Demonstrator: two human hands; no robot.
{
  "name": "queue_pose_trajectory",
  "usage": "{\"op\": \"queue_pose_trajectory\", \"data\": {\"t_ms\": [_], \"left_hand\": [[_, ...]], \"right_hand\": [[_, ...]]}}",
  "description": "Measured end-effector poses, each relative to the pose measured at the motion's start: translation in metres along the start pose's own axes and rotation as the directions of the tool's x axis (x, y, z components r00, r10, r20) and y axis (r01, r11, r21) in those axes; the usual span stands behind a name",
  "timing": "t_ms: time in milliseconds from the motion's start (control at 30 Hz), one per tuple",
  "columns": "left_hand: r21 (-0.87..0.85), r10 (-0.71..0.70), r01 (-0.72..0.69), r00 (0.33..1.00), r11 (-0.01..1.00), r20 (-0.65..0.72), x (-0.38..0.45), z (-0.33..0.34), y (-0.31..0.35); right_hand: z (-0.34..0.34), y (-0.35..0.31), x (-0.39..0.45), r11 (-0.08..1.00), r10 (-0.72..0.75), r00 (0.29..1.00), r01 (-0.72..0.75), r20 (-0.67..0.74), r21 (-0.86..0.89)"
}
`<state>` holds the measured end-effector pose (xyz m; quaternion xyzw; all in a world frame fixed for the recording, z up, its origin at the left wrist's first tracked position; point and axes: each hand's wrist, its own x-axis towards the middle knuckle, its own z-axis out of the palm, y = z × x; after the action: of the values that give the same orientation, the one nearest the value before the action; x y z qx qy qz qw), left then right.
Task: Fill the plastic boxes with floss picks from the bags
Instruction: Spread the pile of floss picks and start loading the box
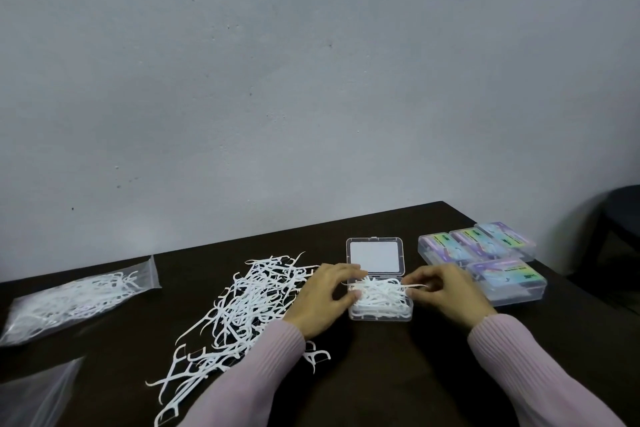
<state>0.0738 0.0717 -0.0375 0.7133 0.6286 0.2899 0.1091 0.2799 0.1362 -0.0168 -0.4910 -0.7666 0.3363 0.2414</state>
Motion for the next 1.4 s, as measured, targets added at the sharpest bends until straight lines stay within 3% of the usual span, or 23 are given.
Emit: {"op": "queue_pose_trajectory", "data": {"t_ms": [167, 433, 733, 967, 1133, 1400], "left_hand": [[0.089, 0.021, -0.018, 0.999, 0.996, -0.028, 0.002, 0.000, 0.004], [0.038, -0.002, 0.007, 0.991, 0.999, -0.133, 0.003, 0.003, 0.008], [-0.012, -0.036, 0.034, 0.983, 0.999, -0.179, 0.006, 0.007, 0.011], [-0.050, -0.051, 0.041, 0.972, 0.998, -0.228, 0.002, 0.011, 0.016], [-0.099, -0.044, 0.035, 0.995, 0.994, -0.091, -0.003, 0.011, 0.013], [-0.226, -0.082, 0.051, 0.988, 0.973, -0.131, -0.007, 0.016, 0.016]], "right_hand": [[0.004, -0.003, 0.002, 0.999, -0.033, 0.997, 0.033, -0.069, -0.002], [0.004, -0.007, 0.005, 0.995, -0.057, 0.987, 0.069, -0.149, 0.074], [-0.011, -0.001, 0.006, 0.942, 0.016, 0.976, 0.059, -0.219, 0.329], [0.001, -0.006, 0.012, 0.952, -0.043, 0.991, 0.079, -0.128, 0.295], [0.009, -0.009, 0.014, 0.972, -0.082, 0.992, 0.100, -0.092, 0.211], [0.011, 0.000, 0.008, 0.979, -0.082, 0.970, 0.121, -0.228, 0.164]]}}
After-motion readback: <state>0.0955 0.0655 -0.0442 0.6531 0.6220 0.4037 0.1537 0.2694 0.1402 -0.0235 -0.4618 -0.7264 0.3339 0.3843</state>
